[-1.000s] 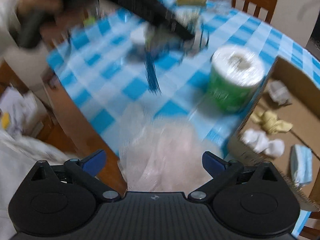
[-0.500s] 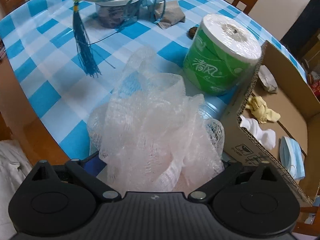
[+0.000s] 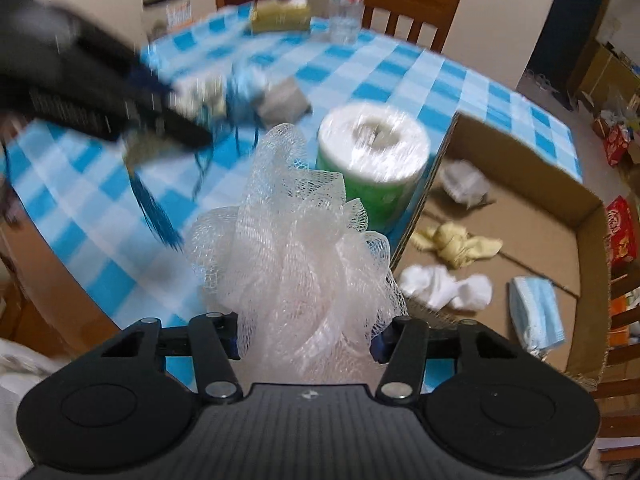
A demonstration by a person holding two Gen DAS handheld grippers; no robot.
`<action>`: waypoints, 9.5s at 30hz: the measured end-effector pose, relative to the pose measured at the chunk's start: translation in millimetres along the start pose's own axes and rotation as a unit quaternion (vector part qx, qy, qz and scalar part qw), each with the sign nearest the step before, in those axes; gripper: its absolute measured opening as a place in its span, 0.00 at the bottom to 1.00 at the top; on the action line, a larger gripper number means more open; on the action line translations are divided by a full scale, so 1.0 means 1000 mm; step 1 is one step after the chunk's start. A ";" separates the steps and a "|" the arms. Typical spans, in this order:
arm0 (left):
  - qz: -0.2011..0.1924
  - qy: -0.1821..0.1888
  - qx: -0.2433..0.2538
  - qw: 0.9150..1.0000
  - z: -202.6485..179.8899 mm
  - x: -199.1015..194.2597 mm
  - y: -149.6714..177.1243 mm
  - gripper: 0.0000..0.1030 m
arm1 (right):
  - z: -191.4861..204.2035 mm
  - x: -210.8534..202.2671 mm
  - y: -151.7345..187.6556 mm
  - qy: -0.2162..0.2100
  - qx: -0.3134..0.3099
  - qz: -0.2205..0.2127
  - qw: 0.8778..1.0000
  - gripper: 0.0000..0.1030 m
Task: Organize soft objects
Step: 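Carry the sachet and bath puff over the cardboard box with both grippers, then open both grippers to drop the sachet and bath puff into the box, then move both open grippers back over the blue mask and grey pouch, then close the left gripper on the blue face mask while the right gripper approaches the grey pouch, then close the right gripper on the grey tea-bag pouch and lift it while the left gripper holds the mask, then carry the mask and pouch over the cardboard box and open both grippers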
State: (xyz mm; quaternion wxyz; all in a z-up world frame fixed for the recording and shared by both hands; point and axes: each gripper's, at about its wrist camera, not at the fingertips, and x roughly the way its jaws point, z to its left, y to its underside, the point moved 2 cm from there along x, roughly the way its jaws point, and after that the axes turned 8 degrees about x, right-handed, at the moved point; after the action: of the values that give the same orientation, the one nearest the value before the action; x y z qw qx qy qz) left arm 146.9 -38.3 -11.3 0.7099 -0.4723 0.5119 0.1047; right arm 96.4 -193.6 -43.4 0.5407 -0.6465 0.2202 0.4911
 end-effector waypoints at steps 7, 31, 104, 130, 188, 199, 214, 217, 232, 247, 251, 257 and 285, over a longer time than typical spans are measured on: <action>-0.006 -0.004 0.001 1.000 -0.005 -0.004 -0.010 0.24 | -0.049 -0.042 -0.037 0.021 0.037 -0.059 0.997 0.57; -0.009 -0.001 -0.013 1.000 -0.081 0.052 -0.093 0.24 | -0.252 0.004 -0.102 0.063 0.100 -0.099 0.988 1.00; -0.039 -0.050 -0.005 0.998 0.071 0.011 0.040 0.99 | 0.015 0.024 -0.093 0.090 0.139 -0.115 0.979 1.00; 0.040 -0.040 0.027 0.998 0.182 0.092 -0.006 0.98 | 0.094 0.121 -0.140 0.000 -0.032 -0.056 0.998 1.00; 0.019 -0.041 -0.024 0.999 0.216 0.101 -0.021 0.61 | 0.058 0.214 -0.187 0.092 0.045 -0.043 0.994 0.95; 0.018 -0.042 -0.025 0.999 0.220 0.101 -0.022 0.61 | 0.066 0.221 -0.189 0.019 0.053 -0.033 0.998 0.80; 0.022 -0.041 -0.025 0.999 0.226 0.106 -0.020 0.61 | 0.060 0.226 -0.193 0.025 0.085 -0.016 0.996 0.46; 0.022 -0.042 -0.025 0.999 0.225 0.106 -0.020 0.61 | 0.051 0.228 -0.195 0.046 0.110 -0.011 0.993 0.46; 0.022 -0.040 -0.026 0.999 0.229 0.108 -0.021 0.61 | 0.054 0.246 -0.202 0.039 0.132 -0.011 0.990 0.62; 0.024 -0.042 -0.022 0.999 0.230 0.104 -0.019 0.61 | 0.058 0.226 -0.205 0.042 0.110 -0.035 0.992 0.33; 0.022 -0.046 -0.019 0.999 0.227 0.095 -0.021 0.61 | 0.060 0.210 -0.206 0.036 0.106 -0.048 0.993 0.33; 0.019 -0.057 -0.012 0.998 0.221 0.075 -0.024 0.61 | 0.064 0.174 -0.207 0.022 0.090 -0.071 0.993 0.33; -0.025 0.006 0.091 0.995 0.105 -0.008 -0.033 0.61 | 0.039 0.020 -0.114 0.103 0.147 -0.127 0.975 0.33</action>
State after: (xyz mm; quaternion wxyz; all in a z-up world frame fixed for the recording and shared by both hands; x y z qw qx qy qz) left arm 229.9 28.1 17.6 0.7493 -0.4190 0.5115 0.0365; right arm 182.5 -116.8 -3.2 0.6622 -0.6295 0.2613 0.3114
